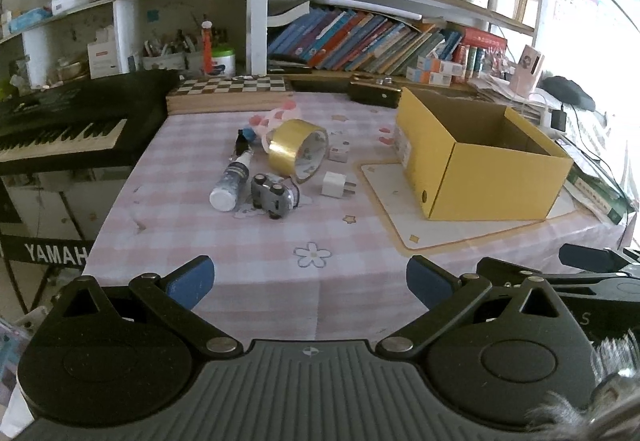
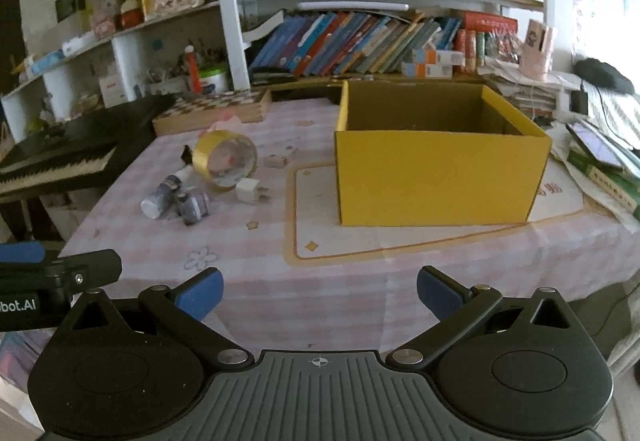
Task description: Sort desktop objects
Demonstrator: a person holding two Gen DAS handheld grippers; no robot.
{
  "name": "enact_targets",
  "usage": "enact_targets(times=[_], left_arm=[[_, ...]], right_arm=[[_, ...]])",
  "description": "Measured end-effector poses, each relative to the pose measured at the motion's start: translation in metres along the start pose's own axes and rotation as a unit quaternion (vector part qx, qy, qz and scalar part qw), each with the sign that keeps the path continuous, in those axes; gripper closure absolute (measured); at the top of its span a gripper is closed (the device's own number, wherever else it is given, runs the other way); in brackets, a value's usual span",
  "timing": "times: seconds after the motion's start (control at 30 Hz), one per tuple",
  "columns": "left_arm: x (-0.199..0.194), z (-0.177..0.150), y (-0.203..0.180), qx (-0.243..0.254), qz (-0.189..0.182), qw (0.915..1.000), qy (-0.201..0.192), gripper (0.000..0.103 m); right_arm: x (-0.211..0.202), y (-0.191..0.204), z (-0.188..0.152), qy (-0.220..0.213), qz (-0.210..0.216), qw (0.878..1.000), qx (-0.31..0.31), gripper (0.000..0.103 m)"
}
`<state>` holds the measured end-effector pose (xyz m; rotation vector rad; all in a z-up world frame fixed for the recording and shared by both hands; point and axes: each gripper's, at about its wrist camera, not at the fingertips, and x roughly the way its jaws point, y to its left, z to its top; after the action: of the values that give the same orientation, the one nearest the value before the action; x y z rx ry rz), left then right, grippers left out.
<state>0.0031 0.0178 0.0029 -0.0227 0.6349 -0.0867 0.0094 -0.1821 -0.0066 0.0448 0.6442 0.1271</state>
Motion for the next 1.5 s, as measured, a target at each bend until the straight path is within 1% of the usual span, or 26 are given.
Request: enact_targets(times=[0.33,0.43,0.57,0.77,0.93,0.97,1.0,1.07,1.13,1.17,1.2,1.23,1.3,1.47,1.5], left_arm=[[0.004,0.0,0.017,-0.018,0.008,0.9997,0.015,0.0],[0.005,-0.001,0.024,-0.032,0.007,0.9993,0.016,0.0],[0.009,-0.002,0.031,-0.044,0.017,0.9987,0.021,0.0],[0.022,0.002,0.041,-0.055,0.037,0.9973,0.031,0.0],[0.04,0.009,0.056,-0.083,0.043,0.9948,0.042,0.0],[0.044,0.01,0.058,-0.087,0.043,0.9943,0.044,0.0],[0.05,0.013,0.06,-0.09,0.043,0.9939,0.049,0.0],[0.061,0.017,0.061,-0.087,0.042,0.9938,0.056,0.002],[0.072,0.023,0.062,-0.083,0.043,0.9938,0.06,0.003],[0.078,0.025,0.063,-0.081,0.044,0.9939,0.06,0.004],[0.083,0.028,0.064,-0.078,0.046,0.9941,0.06,0.007],[0.089,0.031,0.065,-0.075,0.049,0.9941,0.061,0.013],[0.101,0.037,0.069,-0.073,0.055,0.9938,0.064,0.021],[0.13,0.053,0.078,-0.073,0.069,0.9927,0.067,0.03],[0.137,0.055,0.08,-0.069,0.073,0.9925,0.069,0.033]], right_arm=[[0.011,0.021,0.006,0.013,0.016,0.999,-0.028,0.0],[0.016,0.026,0.007,0.018,0.024,0.999,-0.036,0.0],[0.025,0.035,0.008,0.025,0.036,0.998,-0.046,0.0],[0.045,0.045,0.016,0.038,0.051,0.996,-0.06,0.001],[0.065,0.054,0.028,0.047,0.065,0.993,-0.081,0.001],[0.07,0.056,0.031,0.05,0.067,0.993,-0.086,0.001],[0.075,0.057,0.034,0.053,0.071,0.992,-0.089,0.005],[0.085,0.058,0.04,0.058,0.081,0.991,-0.095,0.01],[0.094,0.062,0.045,0.06,0.088,0.989,-0.106,0.018],[0.1,0.063,0.049,0.06,0.091,0.988,-0.111,0.019],[0.105,0.064,0.051,0.061,0.093,0.987,-0.116,0.02],[0.11,0.065,0.054,0.062,0.095,0.986,-0.119,0.021],[0.121,0.066,0.06,0.062,0.1,0.985,-0.122,0.023],[0.153,0.066,0.071,0.066,0.096,0.985,-0.126,0.029],[0.159,0.066,0.072,0.067,0.093,0.985,-0.127,0.03]])
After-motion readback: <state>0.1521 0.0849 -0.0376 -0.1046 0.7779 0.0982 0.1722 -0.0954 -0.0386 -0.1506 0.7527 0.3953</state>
